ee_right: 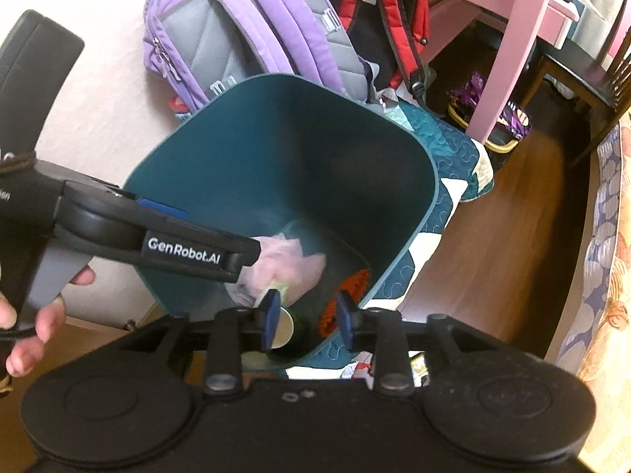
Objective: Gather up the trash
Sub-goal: 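Open left tool dropping white net while right tool releases orange net into basket, then lower both tools back toward the remaining trash on the floor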
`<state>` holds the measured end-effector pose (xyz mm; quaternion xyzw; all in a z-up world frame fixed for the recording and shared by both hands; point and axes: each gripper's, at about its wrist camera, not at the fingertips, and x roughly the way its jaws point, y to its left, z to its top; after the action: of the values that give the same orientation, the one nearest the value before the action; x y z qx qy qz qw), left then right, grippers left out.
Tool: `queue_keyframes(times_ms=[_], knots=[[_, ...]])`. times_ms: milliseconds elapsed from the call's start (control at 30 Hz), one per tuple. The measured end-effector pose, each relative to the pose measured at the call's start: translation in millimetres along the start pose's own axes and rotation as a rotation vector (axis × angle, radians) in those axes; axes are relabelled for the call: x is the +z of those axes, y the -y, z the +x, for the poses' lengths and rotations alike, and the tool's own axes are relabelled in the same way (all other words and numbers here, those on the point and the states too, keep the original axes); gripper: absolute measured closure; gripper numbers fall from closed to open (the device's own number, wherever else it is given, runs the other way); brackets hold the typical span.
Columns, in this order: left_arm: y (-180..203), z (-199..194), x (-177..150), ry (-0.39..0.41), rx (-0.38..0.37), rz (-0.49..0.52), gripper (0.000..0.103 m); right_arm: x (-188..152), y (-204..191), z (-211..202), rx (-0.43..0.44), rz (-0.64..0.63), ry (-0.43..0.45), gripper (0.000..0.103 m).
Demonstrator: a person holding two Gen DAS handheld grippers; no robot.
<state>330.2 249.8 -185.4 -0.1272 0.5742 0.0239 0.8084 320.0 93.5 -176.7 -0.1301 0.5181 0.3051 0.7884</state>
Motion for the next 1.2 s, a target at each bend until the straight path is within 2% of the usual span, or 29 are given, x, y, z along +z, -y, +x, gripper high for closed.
queue_keyframes(times_ms=[167,433,800,1033,1200], knots=[[2,-13,-4,0.024,0.003,-0.012,0.029,-7,2,-19,0.004,-0.024,0.05,0.061],[21,-50,-19,0.1,0.013,0.007,0.029,-23,20,-64,0.038,0.018,0.141,0.05],[74,-109,-41,0.215,0.025,0.047,0.029,-57,50,-126,0.07,0.046,0.254,0.043],[116,-133,-60,0.268,0.007,0.068,0.029,-89,77,-166,0.053,0.054,0.318,0.039],[152,-143,-72,0.304,-0.01,0.093,0.029,-119,107,-190,0.045,0.11,0.358,0.035]])
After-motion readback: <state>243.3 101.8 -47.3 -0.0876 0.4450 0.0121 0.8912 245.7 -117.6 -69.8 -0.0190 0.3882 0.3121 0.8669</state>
